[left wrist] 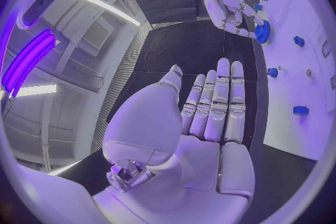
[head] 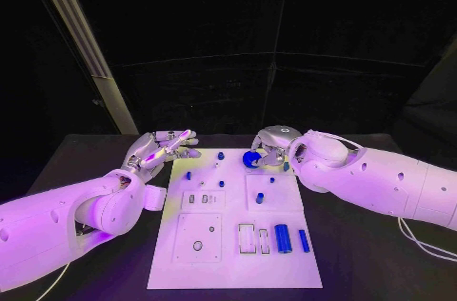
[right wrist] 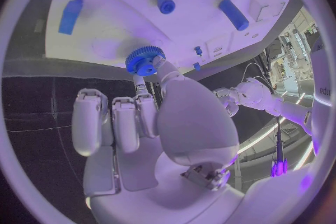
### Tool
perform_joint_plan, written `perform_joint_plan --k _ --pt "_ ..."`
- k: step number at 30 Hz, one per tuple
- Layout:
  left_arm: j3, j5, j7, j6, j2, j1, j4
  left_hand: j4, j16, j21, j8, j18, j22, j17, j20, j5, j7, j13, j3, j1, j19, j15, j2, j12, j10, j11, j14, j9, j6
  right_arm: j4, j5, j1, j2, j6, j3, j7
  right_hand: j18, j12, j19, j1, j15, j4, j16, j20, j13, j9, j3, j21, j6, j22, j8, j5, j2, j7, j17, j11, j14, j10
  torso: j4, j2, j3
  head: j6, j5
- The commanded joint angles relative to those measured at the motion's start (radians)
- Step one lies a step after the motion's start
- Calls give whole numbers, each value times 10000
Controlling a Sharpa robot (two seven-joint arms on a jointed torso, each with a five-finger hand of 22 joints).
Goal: Assemble the parts on the task board
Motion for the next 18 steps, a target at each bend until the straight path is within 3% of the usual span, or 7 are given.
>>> perform_joint_plan --k 1,7,18 --pt "4 -11 35 155 -5 12 16 -67 -48 -46 -43 149 -14 18 5 -25 -26 -17 1 135 97 7 -5 -70 45 3 -7 -14 56 259 -274 25 98 -677 7 -86 -75 20 64 -116 -45 112 42 34 1088 24 191 53 162 16 -38 62 49 -96 1352 -38 781 227 23 11 3 16 33" --pt "4 -11 34 151 -20 13 13 -67 -48 -46 -43 149 -14 18 5 -25 -26 -17 1 135 97 7 -5 -70 45 3 -7 -14 56 364 -539 26 454 -746 6 -346 -79 -10 67 -259 -38 162 32 45 1077 14 298 63 185 37 -97 -59 6 -89 1335 -28 776 215 13 4 -11 -5 101" --pt "6 -11 39 152 14 15 -26 -76 -57 -51 -48 148 -19 21 6 -25 -24 -17 10 143 98 8 1 -76 44 4 -9 -14 56 -273 -741 -63 1554 -659 -25 -397 -79 -36 66 -315 -34 183 19 48 1062 11 360 64 193 41 -126 -118 3 -86 1310 -25 770 203 15 18 3 14 148"
